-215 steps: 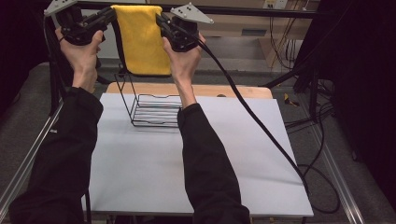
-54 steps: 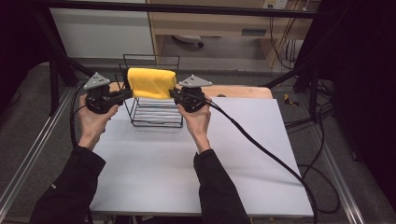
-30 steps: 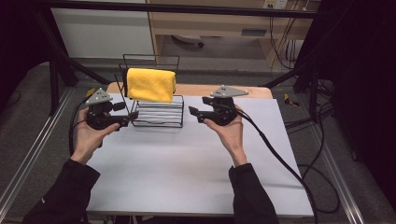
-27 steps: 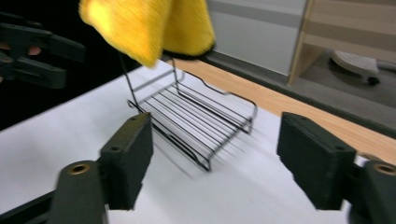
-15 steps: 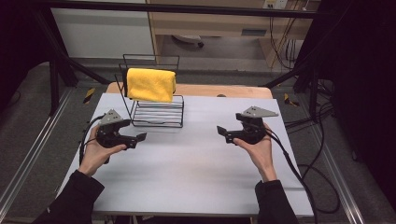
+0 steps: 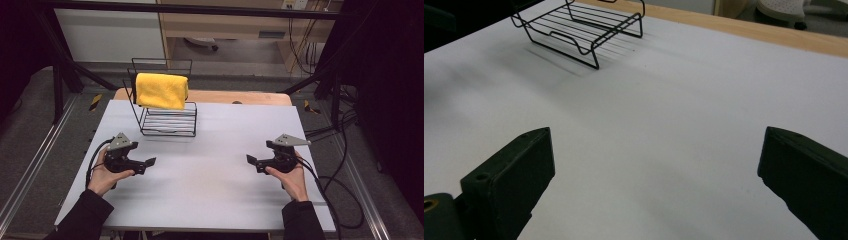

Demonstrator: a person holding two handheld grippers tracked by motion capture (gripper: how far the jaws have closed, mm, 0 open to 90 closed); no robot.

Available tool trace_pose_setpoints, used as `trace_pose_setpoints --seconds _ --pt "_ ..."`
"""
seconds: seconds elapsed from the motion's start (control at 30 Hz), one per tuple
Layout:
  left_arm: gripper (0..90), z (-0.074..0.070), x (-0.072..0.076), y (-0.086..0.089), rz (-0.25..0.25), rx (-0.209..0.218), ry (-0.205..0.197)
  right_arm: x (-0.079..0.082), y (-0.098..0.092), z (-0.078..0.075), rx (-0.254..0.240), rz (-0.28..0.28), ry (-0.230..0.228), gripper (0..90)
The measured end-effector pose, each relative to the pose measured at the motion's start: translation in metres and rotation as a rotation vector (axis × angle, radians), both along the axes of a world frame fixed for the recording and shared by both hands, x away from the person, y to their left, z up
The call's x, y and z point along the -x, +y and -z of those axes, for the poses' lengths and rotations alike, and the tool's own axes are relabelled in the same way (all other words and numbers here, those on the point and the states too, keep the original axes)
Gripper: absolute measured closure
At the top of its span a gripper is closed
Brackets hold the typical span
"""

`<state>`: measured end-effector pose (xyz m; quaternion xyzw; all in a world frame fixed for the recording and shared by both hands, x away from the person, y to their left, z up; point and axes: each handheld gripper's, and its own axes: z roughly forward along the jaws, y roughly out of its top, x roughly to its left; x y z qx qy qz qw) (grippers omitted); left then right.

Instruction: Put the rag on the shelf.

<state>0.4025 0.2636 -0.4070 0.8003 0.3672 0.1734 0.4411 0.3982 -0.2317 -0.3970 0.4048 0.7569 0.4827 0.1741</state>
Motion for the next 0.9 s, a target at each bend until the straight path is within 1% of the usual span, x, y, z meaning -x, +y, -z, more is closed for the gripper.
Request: trace_pose_setpoints --seconds 0.1,0.2,0.3,0.43,0.5,0.53,0.57,0.67,0.77,0.9 --pt "5.7 0.006 0.003 0.003 0.001 0.004 0.002 0.005 -0.008 0.010 -0.022 0.003 0.023 1.6" --pt "5.7 0.012 0.007 0.007 0.006 0.003 -0.003 0.010 -0.017 0.020 -0.020 0.005 0.040 1.2" --pt "5.8 0.015 0.009 0.010 0.014 -0.006 -0.008 0.014 -0.024 0.027 -0.029 0.014 0.057 1.0" --pt "5.8 0.019 0.012 0.011 0.020 -0.001 -0.018 0.019 -0.031 0.033 -0.034 0.020 0.073 0.8" --pt "5.8 0.021 0.013 0.012 0.021 -0.004 -0.019 0.021 -0.033 0.036 -0.030 0.017 0.075 0.7" --pt "5.8 0.022 0.013 0.013 0.021 -0.005 -0.018 0.021 -0.033 0.038 -0.020 0.015 0.080 0.7" --pt "5.8 0.024 0.013 0.013 0.021 -0.009 -0.012 0.023 -0.033 0.039 -0.009 0.012 0.079 0.7" --pt "5.8 0.028 0.014 0.014 0.019 -0.014 -0.001 0.025 -0.035 0.043 -0.005 0.012 0.089 0.7" --pt "5.8 0.030 0.015 0.013 0.022 -0.016 0.003 0.027 -0.036 0.045 0.010 0.013 0.093 0.7" --pt "5.8 0.032 0.017 0.014 0.025 -0.016 0.004 0.028 -0.035 0.045 0.004 0.018 0.098 0.8"
